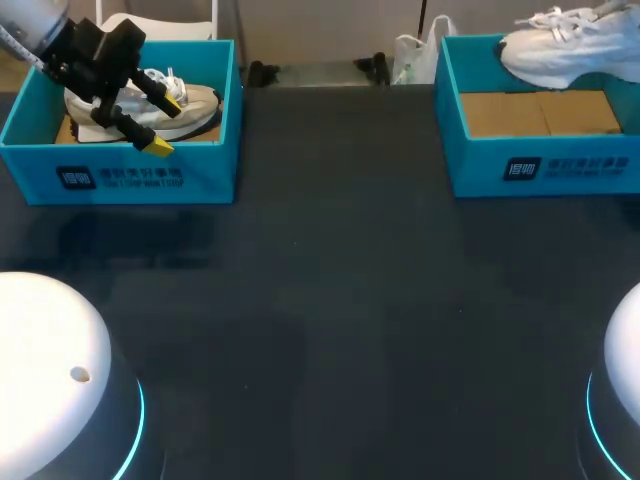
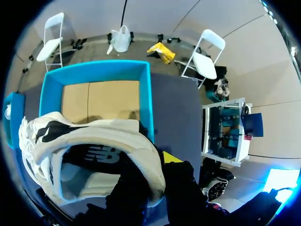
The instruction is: Take the shoe out of the shoebox, open the shoe tongue, remove and reinsert the insole, then place the shoe into the shoebox
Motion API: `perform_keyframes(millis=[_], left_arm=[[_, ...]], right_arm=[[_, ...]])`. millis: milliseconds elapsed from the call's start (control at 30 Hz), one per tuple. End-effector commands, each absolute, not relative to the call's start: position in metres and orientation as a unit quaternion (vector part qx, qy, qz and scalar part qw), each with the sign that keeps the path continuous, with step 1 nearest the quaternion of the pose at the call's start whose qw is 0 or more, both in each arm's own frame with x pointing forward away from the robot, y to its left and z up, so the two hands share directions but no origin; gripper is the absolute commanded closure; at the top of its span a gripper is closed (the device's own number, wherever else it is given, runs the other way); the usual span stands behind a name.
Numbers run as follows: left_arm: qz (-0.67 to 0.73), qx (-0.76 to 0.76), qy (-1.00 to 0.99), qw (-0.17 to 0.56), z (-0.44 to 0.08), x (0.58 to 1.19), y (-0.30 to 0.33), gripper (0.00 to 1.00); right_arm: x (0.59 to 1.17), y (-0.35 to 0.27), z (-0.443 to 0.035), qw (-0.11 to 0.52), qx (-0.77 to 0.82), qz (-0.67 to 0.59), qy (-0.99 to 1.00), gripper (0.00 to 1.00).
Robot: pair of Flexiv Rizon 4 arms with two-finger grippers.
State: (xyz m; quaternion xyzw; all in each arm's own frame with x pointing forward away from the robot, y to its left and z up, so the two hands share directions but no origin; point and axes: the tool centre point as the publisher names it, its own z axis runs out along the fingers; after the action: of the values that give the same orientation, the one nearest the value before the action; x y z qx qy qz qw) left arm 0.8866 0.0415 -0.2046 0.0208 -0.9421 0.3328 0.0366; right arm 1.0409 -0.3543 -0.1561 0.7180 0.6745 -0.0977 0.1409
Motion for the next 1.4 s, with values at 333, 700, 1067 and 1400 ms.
perform_keyframes(millis=[333, 700, 1067, 1400], left_arm=[[0.332, 0.020, -0.942, 0.037, -0.204, 0.887, 0.042, 0.00], [0.332, 0.020, -0.942, 0.037, -0.204, 0.887, 0.042, 0.00], [0.332, 0.020, -0.942, 0.037, -0.204, 0.887, 0.042, 0.00], [0.332, 0.020, -0.942, 0.037, -0.204, 0.887, 0.042, 0.00]], right_arm=[[1.043, -0.355, -0.154, 0.139, 0.718, -0.098, 0.675, 1.00], [1.048, -0.345, -0.180, 0.165, 0.706, -0.084, 0.684, 1.00], [1.063, -0.343, -0.207, 0.167, 0.703, -0.087, 0.685, 1.00], [1.074, -0.349, -0.231, 0.170, 0.707, -0.085, 0.681, 1.00]])
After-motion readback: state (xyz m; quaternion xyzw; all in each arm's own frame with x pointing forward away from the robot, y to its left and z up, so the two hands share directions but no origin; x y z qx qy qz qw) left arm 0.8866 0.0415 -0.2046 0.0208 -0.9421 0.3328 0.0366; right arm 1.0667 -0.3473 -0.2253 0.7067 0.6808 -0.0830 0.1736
